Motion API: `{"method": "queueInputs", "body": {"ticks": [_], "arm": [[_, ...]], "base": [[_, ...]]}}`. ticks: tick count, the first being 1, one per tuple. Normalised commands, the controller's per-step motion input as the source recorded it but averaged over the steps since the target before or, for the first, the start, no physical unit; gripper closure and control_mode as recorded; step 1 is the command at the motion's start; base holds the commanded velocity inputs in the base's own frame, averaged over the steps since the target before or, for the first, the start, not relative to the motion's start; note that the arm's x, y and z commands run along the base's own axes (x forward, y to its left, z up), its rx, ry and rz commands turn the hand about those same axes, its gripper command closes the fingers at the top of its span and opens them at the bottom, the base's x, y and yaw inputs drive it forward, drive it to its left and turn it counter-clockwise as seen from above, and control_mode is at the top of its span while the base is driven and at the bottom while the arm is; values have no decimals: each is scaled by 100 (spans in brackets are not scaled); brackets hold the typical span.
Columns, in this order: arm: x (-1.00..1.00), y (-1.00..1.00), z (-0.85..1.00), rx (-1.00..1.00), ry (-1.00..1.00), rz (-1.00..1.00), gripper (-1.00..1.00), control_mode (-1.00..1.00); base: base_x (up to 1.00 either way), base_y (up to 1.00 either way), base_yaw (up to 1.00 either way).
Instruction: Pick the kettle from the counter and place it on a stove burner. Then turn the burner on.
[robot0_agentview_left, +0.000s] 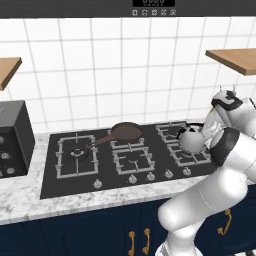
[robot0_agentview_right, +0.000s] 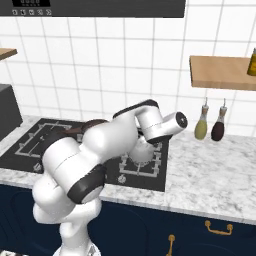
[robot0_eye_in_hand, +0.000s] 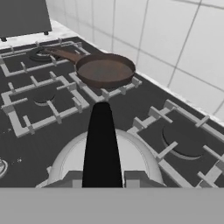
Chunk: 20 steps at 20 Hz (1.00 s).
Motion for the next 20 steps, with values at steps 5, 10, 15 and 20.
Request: {"method": "queueInputs", "body": {"ticks": [5, 10, 15, 20], "arm": [[16, 0, -21, 0, 0, 4, 100, -100], [20, -9, -12, 0, -1, 4, 100, -100], [20, -25, -7, 0, -3, 5, 100, -100], [9, -7, -13, -1, -3, 5, 100, -100]], "base": [[0, 0, 0], [0, 0, 0], [0, 0, 0], [0, 0, 0]]}}
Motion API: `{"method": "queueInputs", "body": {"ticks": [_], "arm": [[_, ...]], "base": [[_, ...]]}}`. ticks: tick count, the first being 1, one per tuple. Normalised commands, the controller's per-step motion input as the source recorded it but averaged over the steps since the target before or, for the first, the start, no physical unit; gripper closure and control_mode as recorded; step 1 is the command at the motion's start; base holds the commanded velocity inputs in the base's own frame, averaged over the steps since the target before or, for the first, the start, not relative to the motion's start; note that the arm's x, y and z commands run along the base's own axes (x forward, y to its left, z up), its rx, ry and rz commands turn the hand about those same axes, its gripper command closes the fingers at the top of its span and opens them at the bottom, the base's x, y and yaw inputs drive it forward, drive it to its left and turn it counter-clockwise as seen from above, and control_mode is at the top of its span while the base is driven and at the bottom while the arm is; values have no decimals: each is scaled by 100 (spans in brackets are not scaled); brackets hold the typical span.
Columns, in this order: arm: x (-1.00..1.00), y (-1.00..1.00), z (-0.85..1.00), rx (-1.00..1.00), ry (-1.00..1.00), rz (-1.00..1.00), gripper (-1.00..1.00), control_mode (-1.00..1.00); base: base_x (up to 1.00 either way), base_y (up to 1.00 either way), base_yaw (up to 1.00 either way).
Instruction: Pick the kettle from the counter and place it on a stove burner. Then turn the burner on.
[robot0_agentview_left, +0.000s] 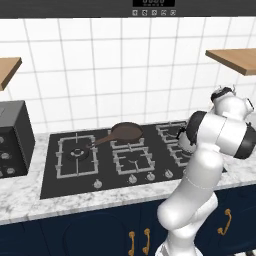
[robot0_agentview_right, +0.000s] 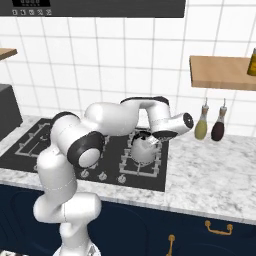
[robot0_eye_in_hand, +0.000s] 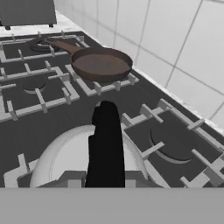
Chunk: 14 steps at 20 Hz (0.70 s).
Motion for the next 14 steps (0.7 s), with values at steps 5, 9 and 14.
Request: {"method": "queueInputs", "body": {"ticks": [5, 9, 14], "arm": [[-3, 40, -10, -10, -1, 3, -100, -100], [-15, 44, 1, -8, 0, 0, -100, -100], [-20, 26, 15, -5, 0, 0, -100, -100]], "base": [[0, 0, 0], [0, 0, 0], [0, 0, 0]]}}
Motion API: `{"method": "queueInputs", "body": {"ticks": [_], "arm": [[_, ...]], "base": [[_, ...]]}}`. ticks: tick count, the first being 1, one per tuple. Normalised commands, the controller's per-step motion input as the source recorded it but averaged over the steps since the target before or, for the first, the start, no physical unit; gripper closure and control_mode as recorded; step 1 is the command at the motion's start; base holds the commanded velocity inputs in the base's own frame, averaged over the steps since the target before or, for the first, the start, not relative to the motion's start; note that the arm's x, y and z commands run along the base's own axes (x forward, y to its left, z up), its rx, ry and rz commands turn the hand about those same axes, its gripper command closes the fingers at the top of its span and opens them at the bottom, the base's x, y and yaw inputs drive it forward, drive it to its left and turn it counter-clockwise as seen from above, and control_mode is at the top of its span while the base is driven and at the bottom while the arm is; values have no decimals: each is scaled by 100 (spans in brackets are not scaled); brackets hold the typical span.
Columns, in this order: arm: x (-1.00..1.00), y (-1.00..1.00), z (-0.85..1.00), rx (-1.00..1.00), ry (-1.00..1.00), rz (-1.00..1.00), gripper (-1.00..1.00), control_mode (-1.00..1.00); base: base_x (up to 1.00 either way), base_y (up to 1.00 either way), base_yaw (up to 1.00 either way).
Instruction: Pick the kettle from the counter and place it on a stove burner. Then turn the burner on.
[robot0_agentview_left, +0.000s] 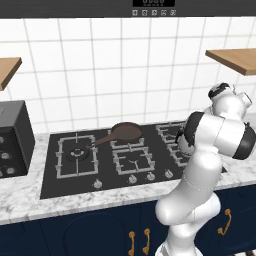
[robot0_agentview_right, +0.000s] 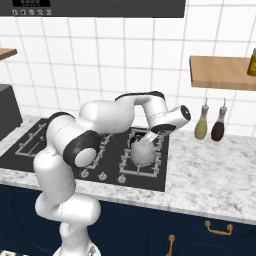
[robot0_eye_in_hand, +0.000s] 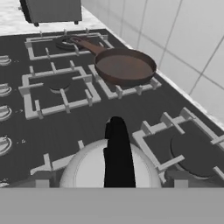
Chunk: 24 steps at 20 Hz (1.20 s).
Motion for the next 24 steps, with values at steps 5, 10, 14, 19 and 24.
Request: {"method": "queueInputs", "body": {"ticks": [5, 10, 14, 19, 24], "arm": [[-21, 1, 37, -1, -6, 0, -100, -100], [-56, 15, 29, -2, -5, 0, -100, -100], [-48, 49, 12, -5, -1, -1, -100, -100], [-50, 43, 23, -3, -5, -7, -100, -100], [-62, 32, 28, 0, -5, -16, -100, -100]], "base": [[0, 0, 0], [0, 0, 0], [0, 0, 0], [0, 0, 0], [0, 0, 0]]}}
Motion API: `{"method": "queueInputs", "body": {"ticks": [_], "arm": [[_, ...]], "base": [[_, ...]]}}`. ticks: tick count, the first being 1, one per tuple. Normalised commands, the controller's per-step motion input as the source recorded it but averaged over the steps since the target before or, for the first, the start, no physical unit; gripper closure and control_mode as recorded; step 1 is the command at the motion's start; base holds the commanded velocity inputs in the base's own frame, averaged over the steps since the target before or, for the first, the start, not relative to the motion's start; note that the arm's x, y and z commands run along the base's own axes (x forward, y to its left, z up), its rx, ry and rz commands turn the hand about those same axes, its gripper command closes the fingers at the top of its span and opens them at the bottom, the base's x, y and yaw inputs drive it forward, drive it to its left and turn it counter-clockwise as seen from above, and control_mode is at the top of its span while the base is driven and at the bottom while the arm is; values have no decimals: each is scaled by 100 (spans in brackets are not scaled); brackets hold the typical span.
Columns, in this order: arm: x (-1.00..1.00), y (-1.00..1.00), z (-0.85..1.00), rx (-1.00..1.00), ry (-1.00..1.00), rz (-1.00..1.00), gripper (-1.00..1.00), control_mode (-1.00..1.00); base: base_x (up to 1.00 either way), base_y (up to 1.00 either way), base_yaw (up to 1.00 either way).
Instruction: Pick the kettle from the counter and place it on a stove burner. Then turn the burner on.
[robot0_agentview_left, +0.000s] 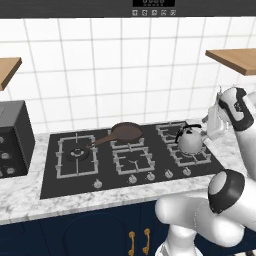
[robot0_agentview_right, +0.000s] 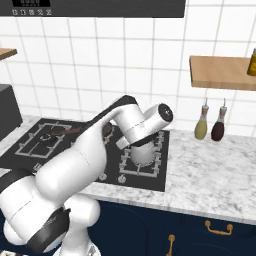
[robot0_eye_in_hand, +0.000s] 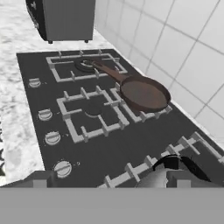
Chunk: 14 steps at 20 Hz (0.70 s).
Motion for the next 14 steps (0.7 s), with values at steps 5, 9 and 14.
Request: {"method": "queueInputs", "body": {"ticks": [5, 9, 14], "arm": [[-60, 21, 15, 0, -1, -29, -100, -100], [-44, 23, 11, 0, 7, -32, -100, -100], [-48, 15, 3, 0, 18, -32, -100, -100]], "base": [[0, 0, 0], [0, 0, 0], [0, 0, 0]]}}
